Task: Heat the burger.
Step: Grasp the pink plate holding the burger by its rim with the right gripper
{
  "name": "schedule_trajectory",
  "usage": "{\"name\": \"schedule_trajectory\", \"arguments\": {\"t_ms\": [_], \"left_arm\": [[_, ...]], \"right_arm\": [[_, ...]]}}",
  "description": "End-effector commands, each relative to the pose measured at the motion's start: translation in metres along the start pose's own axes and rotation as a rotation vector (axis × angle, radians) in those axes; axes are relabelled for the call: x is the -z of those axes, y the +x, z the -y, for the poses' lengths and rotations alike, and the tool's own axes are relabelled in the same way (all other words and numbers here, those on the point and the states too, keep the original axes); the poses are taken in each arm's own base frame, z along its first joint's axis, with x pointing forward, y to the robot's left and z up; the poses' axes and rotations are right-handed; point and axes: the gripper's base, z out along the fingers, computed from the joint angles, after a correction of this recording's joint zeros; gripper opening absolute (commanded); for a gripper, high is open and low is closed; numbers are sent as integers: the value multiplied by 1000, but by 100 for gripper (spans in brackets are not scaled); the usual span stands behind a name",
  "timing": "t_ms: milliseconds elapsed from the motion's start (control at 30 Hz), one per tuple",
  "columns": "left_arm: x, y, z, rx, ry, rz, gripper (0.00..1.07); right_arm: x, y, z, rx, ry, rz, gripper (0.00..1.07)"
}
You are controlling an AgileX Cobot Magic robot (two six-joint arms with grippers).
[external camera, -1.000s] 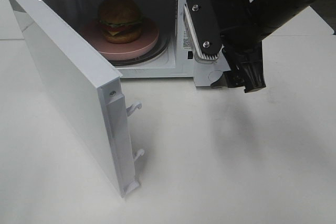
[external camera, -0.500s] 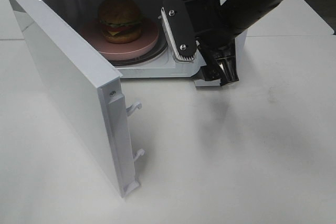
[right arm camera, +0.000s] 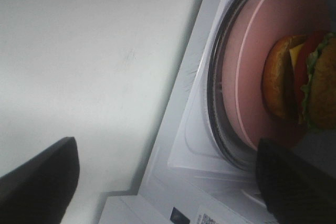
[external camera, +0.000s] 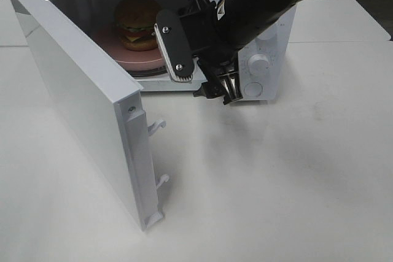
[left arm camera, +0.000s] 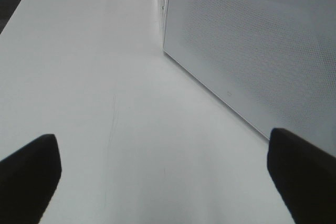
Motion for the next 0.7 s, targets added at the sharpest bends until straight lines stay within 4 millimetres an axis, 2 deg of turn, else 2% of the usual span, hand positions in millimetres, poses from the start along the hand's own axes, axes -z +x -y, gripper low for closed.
{"name": "schedule_trajectory", "arguments": {"t_ms": [33,400,500,567,700], "left_arm": [[3,1,0,-2,5,28,101],[3,1,0,-2,5,28,101],[3,1,0,-2,5,28,101],[3,1,0,-2,5,28,101],[3,1,0,-2,5,28,101]], "right_arm": [[-15,-3,9,15,14,4,86],[-49,-6,27,1,29,4,85],[-52,-7,28,-5,29,4,85],[-65,-7,28,-6,16,2,84],[-75,-7,28,-7,9,1,83]]}}
